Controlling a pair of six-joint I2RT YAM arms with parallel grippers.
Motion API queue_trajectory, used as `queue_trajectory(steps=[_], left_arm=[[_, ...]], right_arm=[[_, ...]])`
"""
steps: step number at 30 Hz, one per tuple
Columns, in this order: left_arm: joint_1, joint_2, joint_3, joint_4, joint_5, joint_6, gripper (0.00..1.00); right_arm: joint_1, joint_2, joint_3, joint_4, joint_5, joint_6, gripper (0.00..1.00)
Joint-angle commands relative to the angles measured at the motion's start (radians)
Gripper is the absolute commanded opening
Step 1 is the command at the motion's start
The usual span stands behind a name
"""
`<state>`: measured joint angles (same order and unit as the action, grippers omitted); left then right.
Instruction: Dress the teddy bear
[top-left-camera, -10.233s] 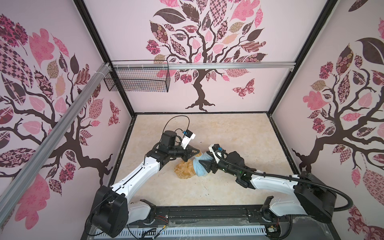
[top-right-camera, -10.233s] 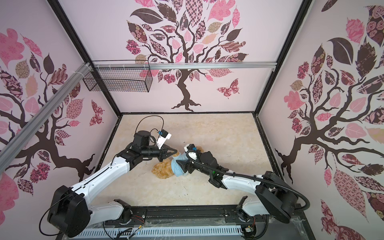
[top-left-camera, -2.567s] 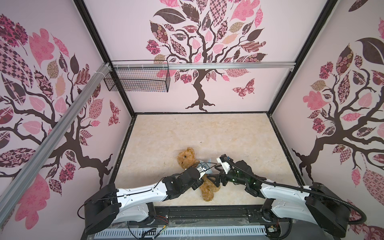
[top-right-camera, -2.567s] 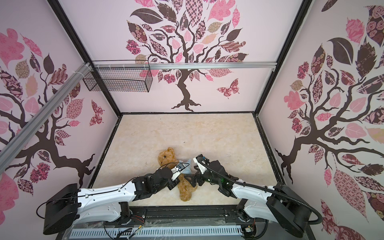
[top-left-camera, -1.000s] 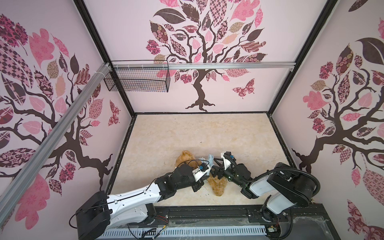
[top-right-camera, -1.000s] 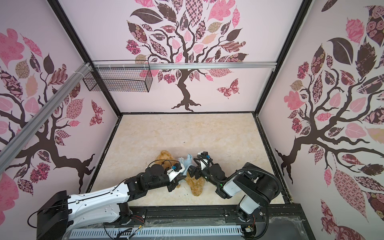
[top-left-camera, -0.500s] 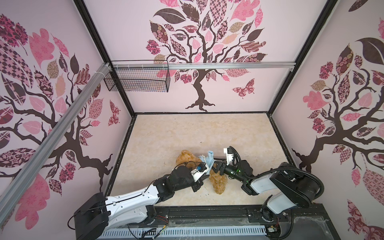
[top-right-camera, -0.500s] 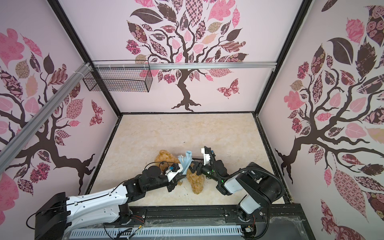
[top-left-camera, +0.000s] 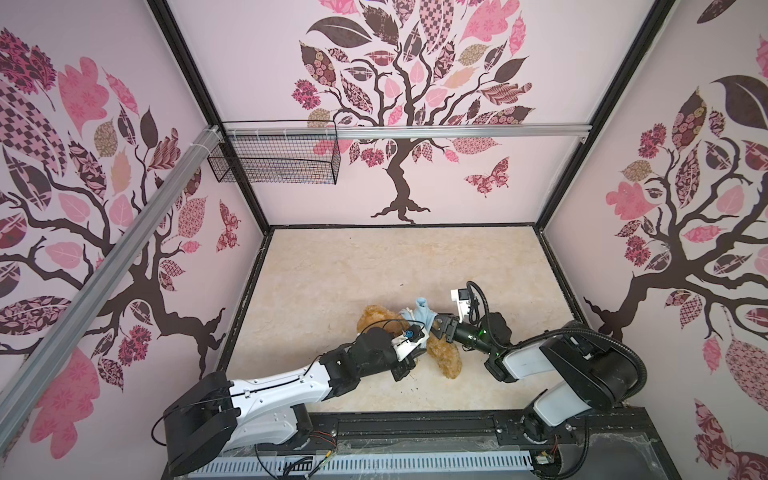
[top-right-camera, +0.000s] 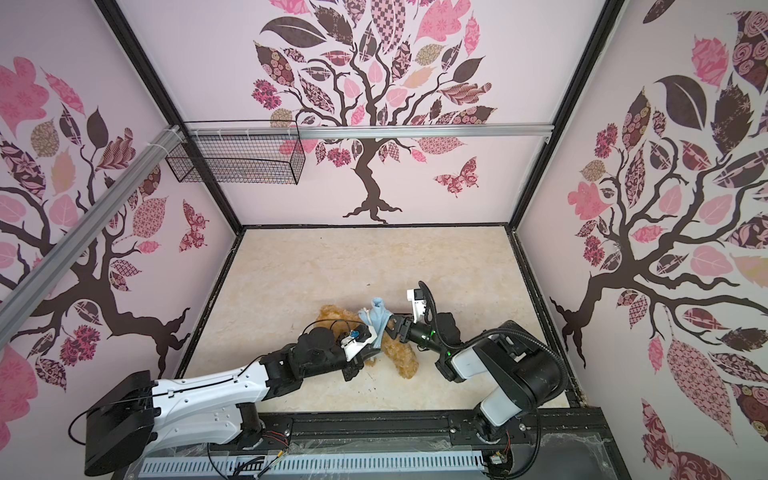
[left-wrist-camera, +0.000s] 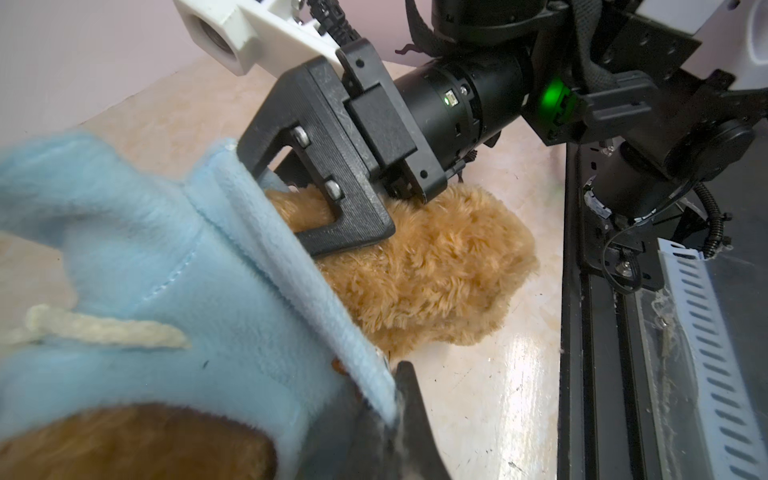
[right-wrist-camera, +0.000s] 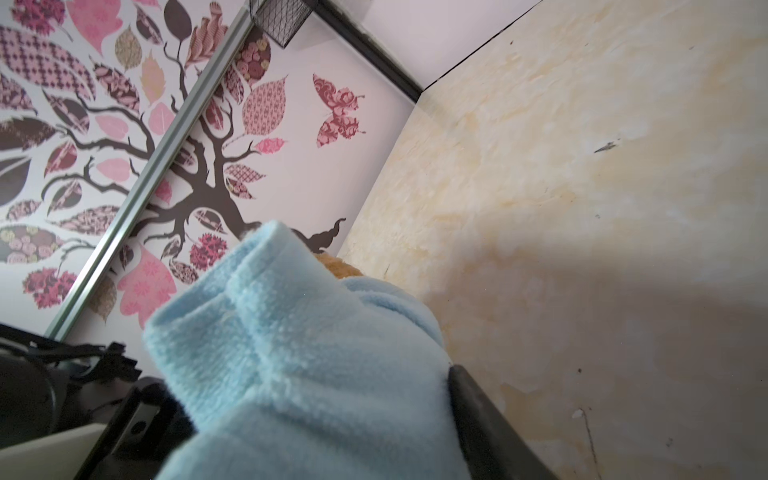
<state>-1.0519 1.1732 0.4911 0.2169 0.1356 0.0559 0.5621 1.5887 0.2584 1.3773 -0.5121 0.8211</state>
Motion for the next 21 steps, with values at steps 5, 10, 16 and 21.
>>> queue_trajectory(steps=[5, 10, 16, 21], left_arm=[[0.017, -0.016, 0.043, -0.101, 0.105, -0.051, 0.18], [0.062, -0.157, 0.045, -0.134, 0.091, -0.088, 0.42], [0.087, -0.333, 0.125, -0.321, 0.058, 0.007, 0.55], [0.212, -0.325, 0.242, -0.514, 0.184, 0.164, 0.70]], right_arm=[[-0.045, 0.007, 0.039, 0.164, -0.133, -0.267, 0.39], [-0.047, -0.068, 0.040, -0.002, -0.202, -0.432, 0.26], [-0.041, -0.192, 0.062, -0.203, -0.247, -0.567, 0.23], [0.015, -0.275, 0.085, -0.306, -0.279, -0.619, 0.22]])
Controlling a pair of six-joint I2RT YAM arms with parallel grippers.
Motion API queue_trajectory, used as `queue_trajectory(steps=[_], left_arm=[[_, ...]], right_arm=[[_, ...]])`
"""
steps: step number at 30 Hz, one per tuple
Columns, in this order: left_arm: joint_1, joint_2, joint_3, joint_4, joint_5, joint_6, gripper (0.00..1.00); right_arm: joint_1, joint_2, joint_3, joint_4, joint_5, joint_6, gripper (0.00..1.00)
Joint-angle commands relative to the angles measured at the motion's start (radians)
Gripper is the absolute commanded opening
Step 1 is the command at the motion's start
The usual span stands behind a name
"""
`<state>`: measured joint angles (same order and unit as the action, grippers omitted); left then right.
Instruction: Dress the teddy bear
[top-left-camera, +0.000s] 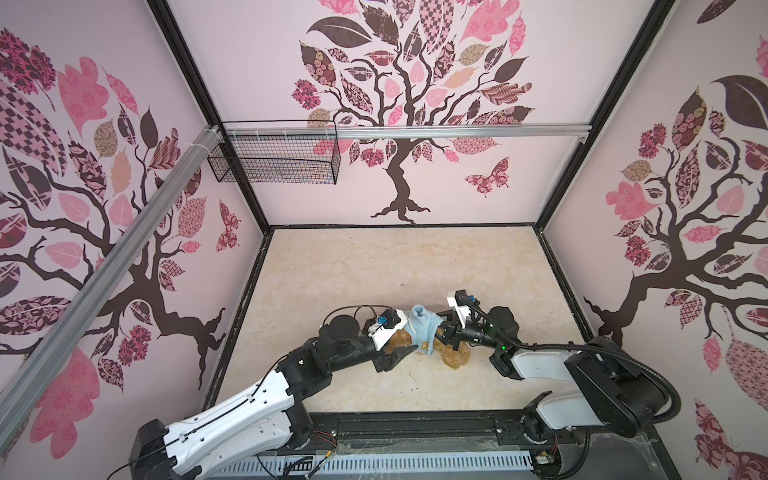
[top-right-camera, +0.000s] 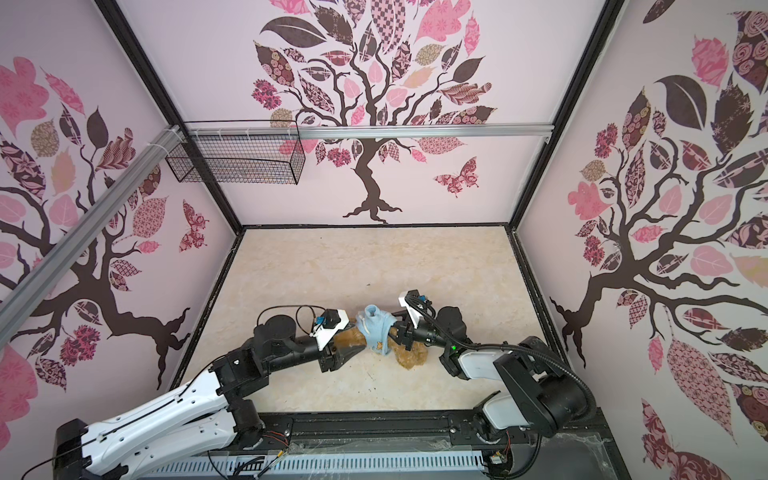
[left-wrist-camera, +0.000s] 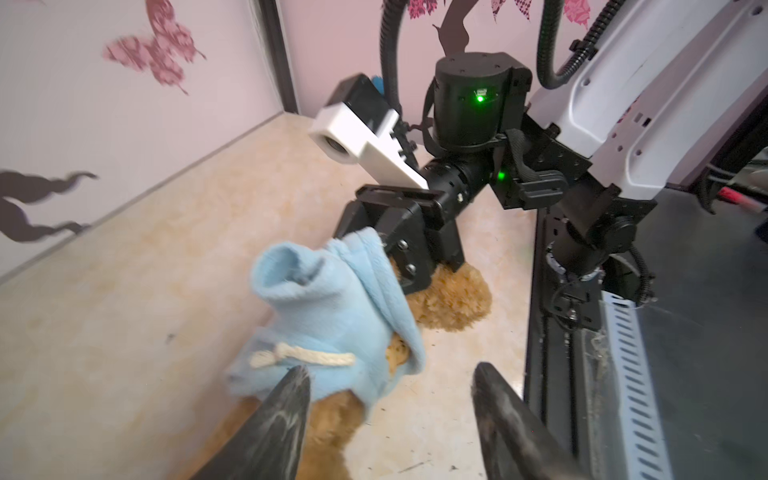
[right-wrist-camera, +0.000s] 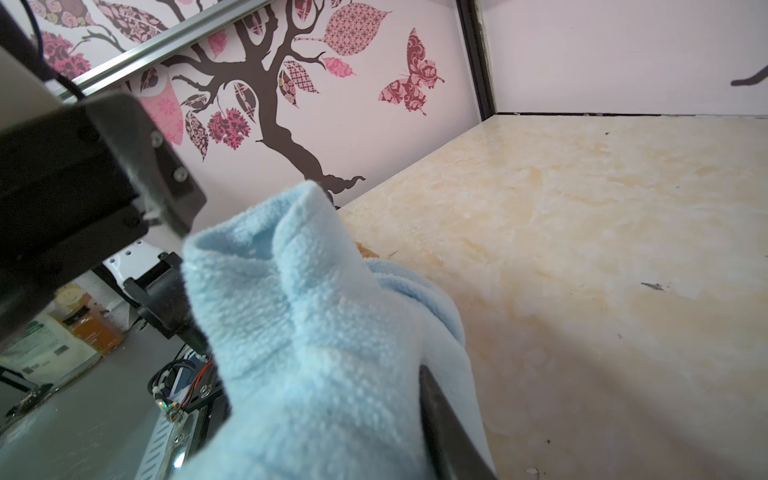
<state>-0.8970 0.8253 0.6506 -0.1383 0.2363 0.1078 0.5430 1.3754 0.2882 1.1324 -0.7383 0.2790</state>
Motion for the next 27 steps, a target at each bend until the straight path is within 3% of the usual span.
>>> queue_trajectory(steps=[1, 6, 11, 23, 27], left_arm=[[0.083, 0.043, 0.109, -0.193, 0.131, 0.138, 0.72], [0.142, 0.144, 0.220, -0.345, 0.315, 0.288, 0.83], [0.151, 0.218, 0.275, -0.408, 0.376, 0.370, 0.82], [0.179, 0.326, 0.269, -0.376, 0.395, 0.383, 0.39], [0.179, 0.279, 0.234, -0.332, 0.349, 0.382, 0.22]], right_arm=[[0.047, -0.078, 0.063, -0.093, -0.051, -0.094, 0.22], [0.089, -0.139, 0.084, -0.135, -0.078, -0.107, 0.21], [0.108, -0.163, 0.109, -0.153, -0.116, -0.107, 0.21], [0.112, -0.219, 0.126, -0.148, -0.139, -0.087, 0.22], [0.111, -0.277, 0.113, -0.319, -0.045, -0.144, 0.34]])
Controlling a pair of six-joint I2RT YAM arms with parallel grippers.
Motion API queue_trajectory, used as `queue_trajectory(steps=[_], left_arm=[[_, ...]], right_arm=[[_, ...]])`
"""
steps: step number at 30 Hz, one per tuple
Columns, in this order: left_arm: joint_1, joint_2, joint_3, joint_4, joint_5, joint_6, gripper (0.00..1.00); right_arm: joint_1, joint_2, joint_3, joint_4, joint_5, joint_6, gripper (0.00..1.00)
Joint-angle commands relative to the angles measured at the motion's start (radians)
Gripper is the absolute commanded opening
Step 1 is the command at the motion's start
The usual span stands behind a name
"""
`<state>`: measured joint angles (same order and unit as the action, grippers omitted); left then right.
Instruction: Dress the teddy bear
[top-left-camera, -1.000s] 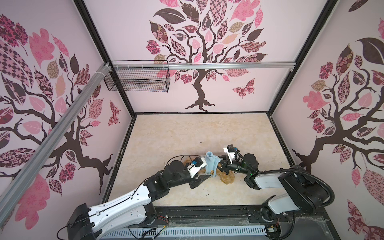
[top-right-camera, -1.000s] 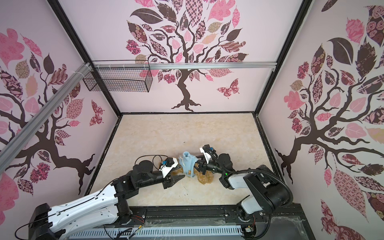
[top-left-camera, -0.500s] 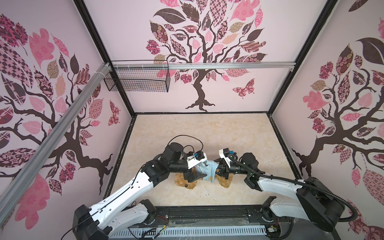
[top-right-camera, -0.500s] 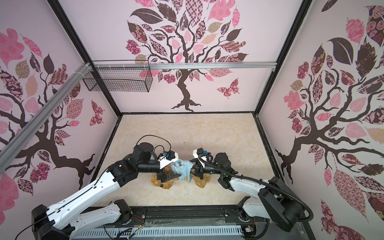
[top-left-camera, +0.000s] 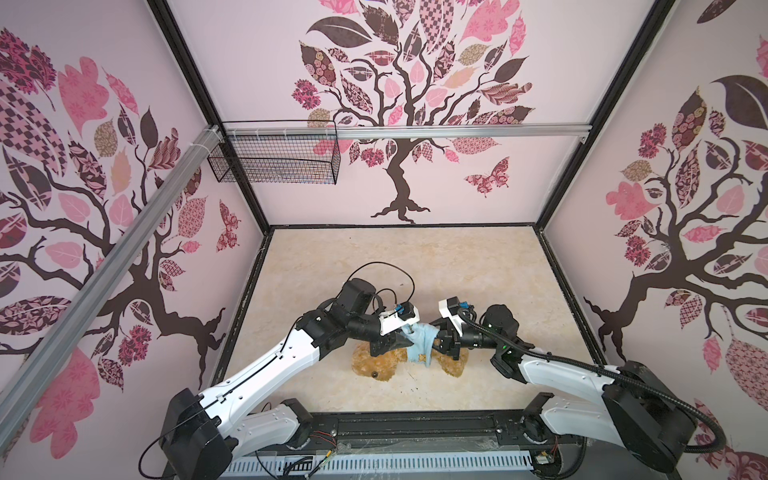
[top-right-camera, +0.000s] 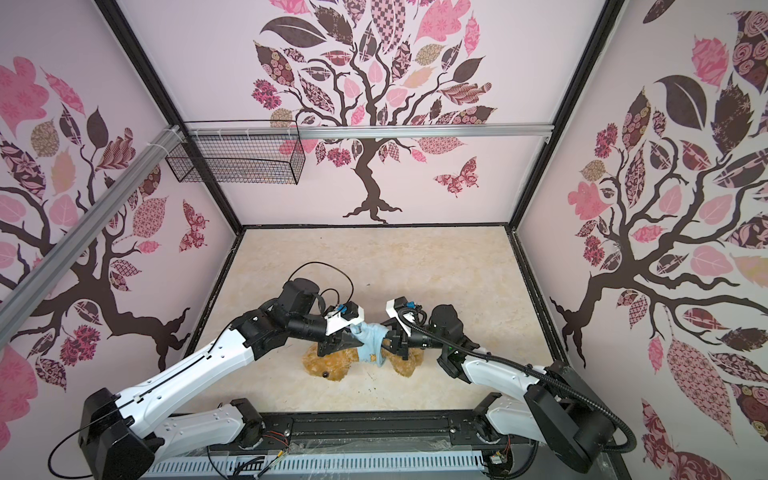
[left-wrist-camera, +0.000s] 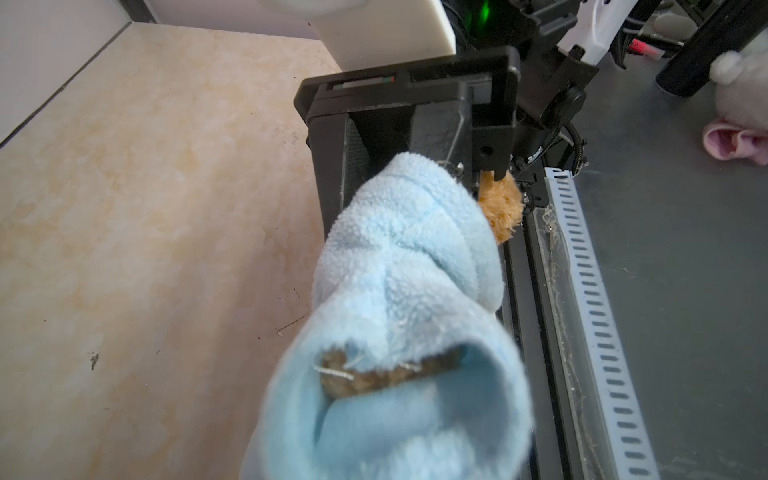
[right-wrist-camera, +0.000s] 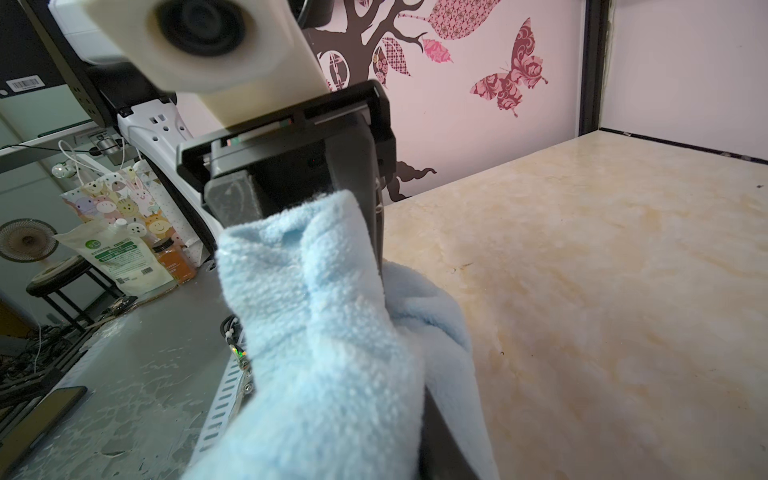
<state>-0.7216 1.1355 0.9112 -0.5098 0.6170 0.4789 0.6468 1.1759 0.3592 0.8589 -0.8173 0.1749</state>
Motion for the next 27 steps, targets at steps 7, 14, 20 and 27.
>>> queue_trajectory(steps=[7, 14, 20, 27], left_arm=[[0.003, -0.133, -0.079, 0.089, -0.198, 0.012, 0.00], [0.004, -0.173, -0.109, 0.111, -0.261, 0.030, 0.00], [0.003, -0.156, -0.099, 0.119, -0.222, 0.011, 0.00], [0.004, -0.156, -0.101, 0.119, -0.149, 0.009, 0.00]], right_arm=[[0.004, -0.284, 0.053, -0.523, 0.433, -0.096, 0.78], [0.026, -0.491, 0.063, -0.598, 0.460, -0.104, 0.96], [0.213, -0.394, 0.140, -0.601, 0.594, -0.317, 1.00], [0.269, -0.181, 0.196, -0.536, 0.717, -0.415, 1.00]])
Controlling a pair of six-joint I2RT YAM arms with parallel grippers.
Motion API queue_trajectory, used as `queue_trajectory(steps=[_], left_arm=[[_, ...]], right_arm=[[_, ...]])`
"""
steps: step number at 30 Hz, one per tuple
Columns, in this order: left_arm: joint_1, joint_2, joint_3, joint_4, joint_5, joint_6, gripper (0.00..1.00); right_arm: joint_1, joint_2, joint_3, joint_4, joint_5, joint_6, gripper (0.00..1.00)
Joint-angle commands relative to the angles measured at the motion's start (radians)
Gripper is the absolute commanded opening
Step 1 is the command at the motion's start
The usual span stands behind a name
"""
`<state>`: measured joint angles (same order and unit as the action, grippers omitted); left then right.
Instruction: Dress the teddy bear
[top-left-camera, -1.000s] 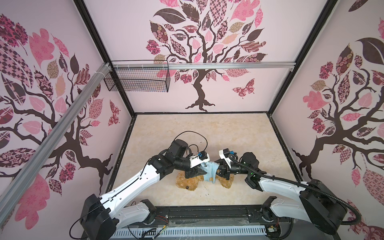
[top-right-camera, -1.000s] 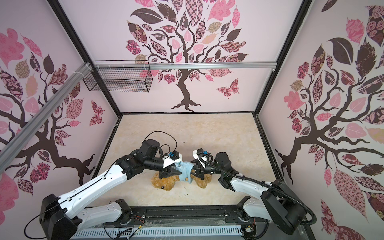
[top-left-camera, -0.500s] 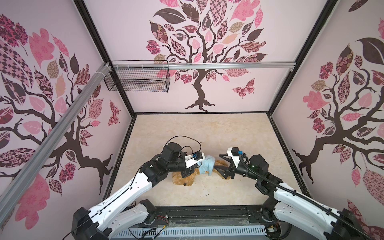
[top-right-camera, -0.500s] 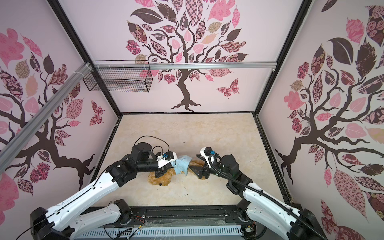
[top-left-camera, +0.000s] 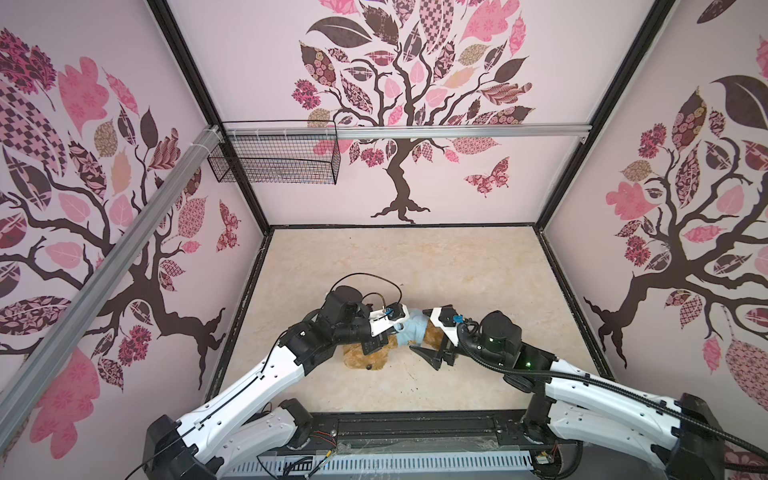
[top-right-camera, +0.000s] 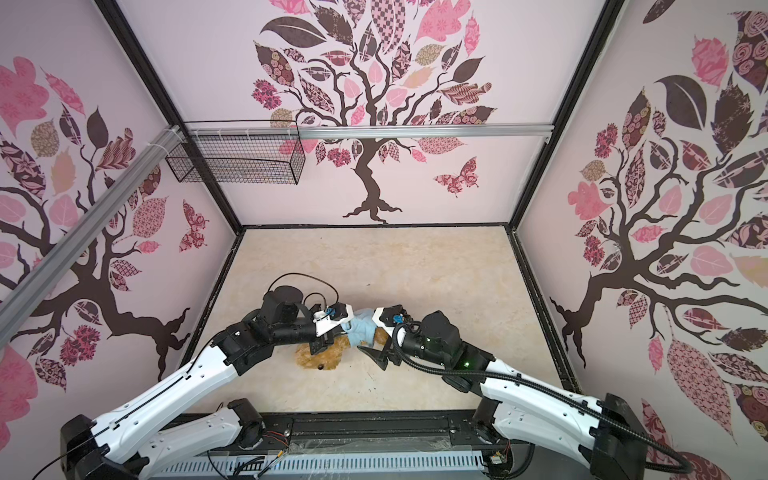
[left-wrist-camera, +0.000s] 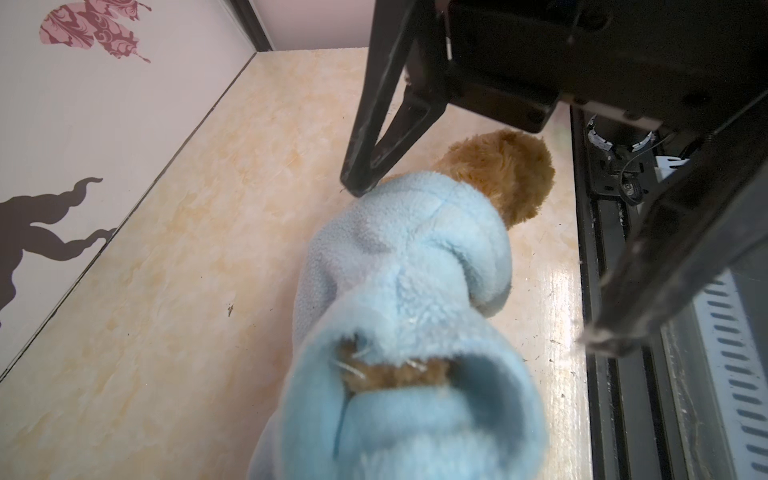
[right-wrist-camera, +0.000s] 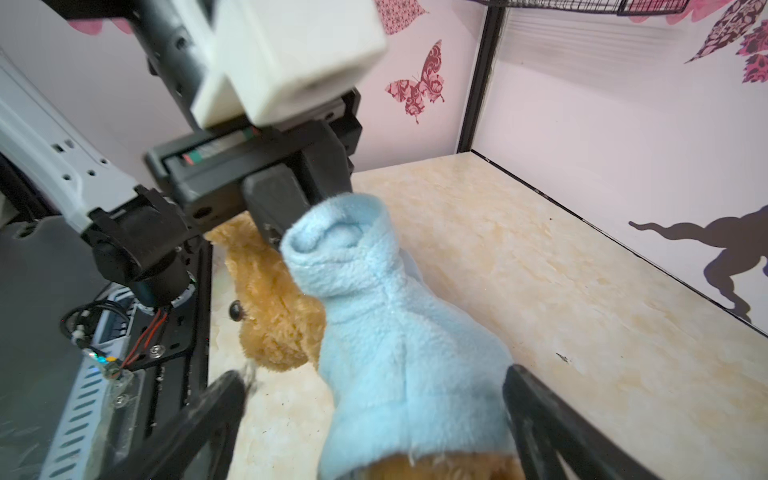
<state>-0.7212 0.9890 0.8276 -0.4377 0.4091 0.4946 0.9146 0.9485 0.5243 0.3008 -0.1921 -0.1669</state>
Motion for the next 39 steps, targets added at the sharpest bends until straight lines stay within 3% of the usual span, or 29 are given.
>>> queue_trajectory(steps=[1, 3, 5, 9, 13, 16, 18, 22, 24, 26, 33, 39], left_arm=[[0.003, -0.012, -0.018, 0.046, 0.064, -0.005, 0.00], [0.003, -0.024, -0.021, 0.043, 0.079, -0.004, 0.00], [0.003, -0.032, -0.025, 0.040, 0.105, 0.004, 0.00], [0.003, -0.033, -0.027, 0.012, 0.137, 0.022, 0.00], [0.003, -0.042, -0.018, -0.056, 0.138, 0.055, 0.01], [0.003, -0.071, -0.018, -0.117, 0.148, 0.084, 0.30], [0.003, -0.115, -0.016, -0.149, 0.148, 0.091, 0.42], [0.003, -0.237, -0.006, -0.155, 0.128, 0.059, 0.49], [0.000, -0.267, 0.016, -0.149, 0.126, 0.033, 0.44], [-0.018, -0.259, 0.054, -0.171, 0.126, 0.028, 0.33], [-0.150, -0.094, 0.180, -0.283, -0.012, 0.100, 0.08], [-0.152, 0.020, 0.232, -0.284, -0.026, 0.125, 0.00]], right_arm=[[0.001, 0.065, 0.027, 0.032, 0.116, -0.078, 1.00], [-0.003, 0.087, 0.013, 0.039, 0.137, -0.081, 0.97], [-0.025, 0.093, -0.016, 0.068, 0.079, -0.066, 0.88], [-0.052, 0.089, -0.076, 0.162, -0.080, -0.037, 0.63], [-0.056, 0.074, -0.116, 0.201, -0.106, -0.034, 0.32], [-0.054, 0.065, -0.141, 0.212, -0.108, -0.037, 0.26], [-0.054, 0.075, -0.140, 0.198, -0.115, -0.042, 0.24], [-0.044, 0.085, -0.152, 0.213, -0.096, -0.051, 0.23], [-0.034, 0.084, -0.153, 0.213, -0.085, -0.057, 0.23], [-0.027, 0.084, -0.155, 0.220, -0.081, -0.056, 0.23], [-0.013, 0.088, -0.158, 0.245, -0.066, -0.042, 0.23], [-0.011, 0.087, -0.161, 0.257, -0.069, -0.031, 0.23]])
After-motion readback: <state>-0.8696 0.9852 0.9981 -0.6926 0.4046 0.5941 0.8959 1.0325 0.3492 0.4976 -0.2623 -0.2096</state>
